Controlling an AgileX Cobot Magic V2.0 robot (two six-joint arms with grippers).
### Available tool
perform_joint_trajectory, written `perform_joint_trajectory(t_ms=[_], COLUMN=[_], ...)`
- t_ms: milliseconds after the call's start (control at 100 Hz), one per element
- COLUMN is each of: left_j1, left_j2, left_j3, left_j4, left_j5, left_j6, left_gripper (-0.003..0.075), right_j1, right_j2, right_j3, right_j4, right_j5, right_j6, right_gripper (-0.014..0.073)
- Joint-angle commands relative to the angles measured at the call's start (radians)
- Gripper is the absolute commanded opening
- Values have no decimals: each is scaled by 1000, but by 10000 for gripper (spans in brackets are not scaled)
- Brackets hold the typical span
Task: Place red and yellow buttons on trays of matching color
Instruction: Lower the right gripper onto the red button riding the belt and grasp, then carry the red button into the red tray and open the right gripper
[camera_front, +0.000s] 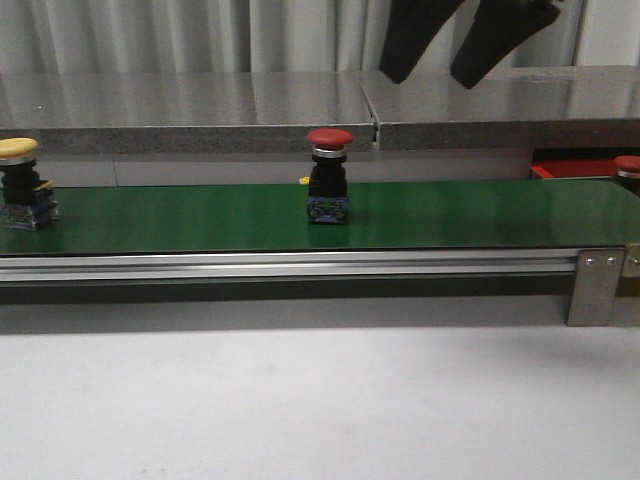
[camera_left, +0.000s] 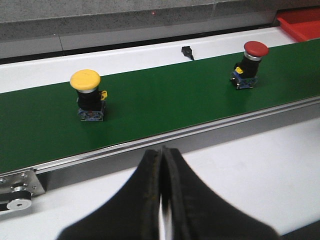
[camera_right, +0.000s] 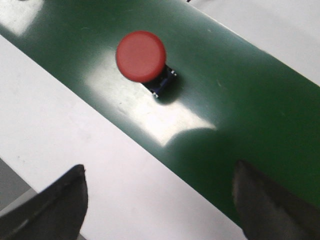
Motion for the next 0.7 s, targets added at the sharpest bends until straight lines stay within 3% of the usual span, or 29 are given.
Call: perform_joint_trajectory(t_ms=[0, 250, 600, 690], left_j1=[-8, -8, -8, -8], left_j2=[2, 2, 2, 2], left_j3=[-27, -27, -27, -27], left_j4=[-23, -23, -23, -23], left_j5=[-70, -70, -70, -70], left_j6=[-3, -3, -3, -3], left_gripper=[-19, -19, -19, -19], right_j1=[16, 21, 21, 21], right_j2=[12, 147, 217, 217], right_j3=[-92, -205, -212, -212], right_j4=[21, 17, 0, -13], right_j5=[16, 9, -96, -99], right_j6=[-8, -8, -8, -8], right_gripper=[594, 594, 589, 511])
